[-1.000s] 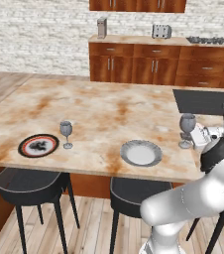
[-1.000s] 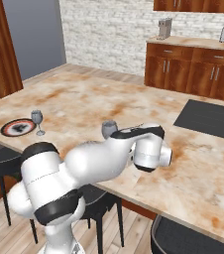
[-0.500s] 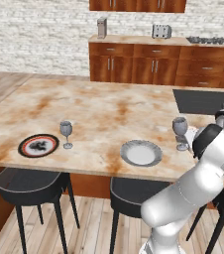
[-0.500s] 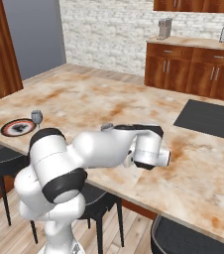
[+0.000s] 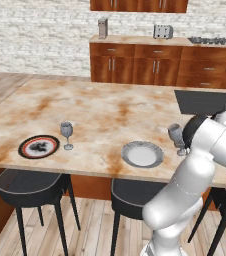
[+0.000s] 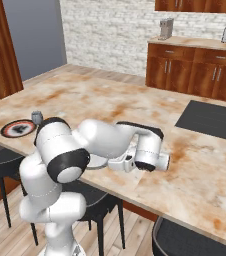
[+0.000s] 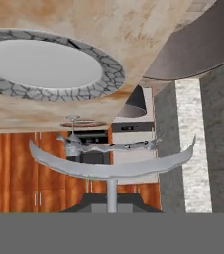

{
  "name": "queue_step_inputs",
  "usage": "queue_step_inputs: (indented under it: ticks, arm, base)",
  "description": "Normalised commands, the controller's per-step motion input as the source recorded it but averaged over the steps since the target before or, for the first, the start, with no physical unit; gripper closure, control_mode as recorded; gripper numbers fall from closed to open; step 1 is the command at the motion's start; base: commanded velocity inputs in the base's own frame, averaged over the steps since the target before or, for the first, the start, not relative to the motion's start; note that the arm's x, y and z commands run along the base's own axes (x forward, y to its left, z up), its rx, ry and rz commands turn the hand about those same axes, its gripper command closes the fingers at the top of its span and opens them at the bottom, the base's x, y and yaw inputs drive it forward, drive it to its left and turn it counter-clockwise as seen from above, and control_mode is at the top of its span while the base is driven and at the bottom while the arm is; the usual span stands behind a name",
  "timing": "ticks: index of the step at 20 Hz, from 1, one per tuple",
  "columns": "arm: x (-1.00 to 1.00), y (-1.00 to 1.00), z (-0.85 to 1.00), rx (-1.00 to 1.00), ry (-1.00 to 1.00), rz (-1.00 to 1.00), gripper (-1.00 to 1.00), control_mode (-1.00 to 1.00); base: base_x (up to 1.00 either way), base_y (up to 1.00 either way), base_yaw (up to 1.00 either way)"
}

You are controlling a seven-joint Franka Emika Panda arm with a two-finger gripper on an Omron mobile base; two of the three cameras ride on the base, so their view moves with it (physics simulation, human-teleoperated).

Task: Retrieve the wine glasses from the counter and place one next to each plate.

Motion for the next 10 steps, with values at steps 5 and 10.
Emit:
queue_step_inputs:
  ticks: [5,10]
  arm:
    - [0.09,-0.05,-0.25,0.17,0.0,0.07,1.0,-1.0]
    - [0.24,0.0,-0.31,0.12,0.0,0.07,1.0,-1.0]
  base:
    - [0.0,0.0,0.0]
    - [0.0,0.0,0.0]
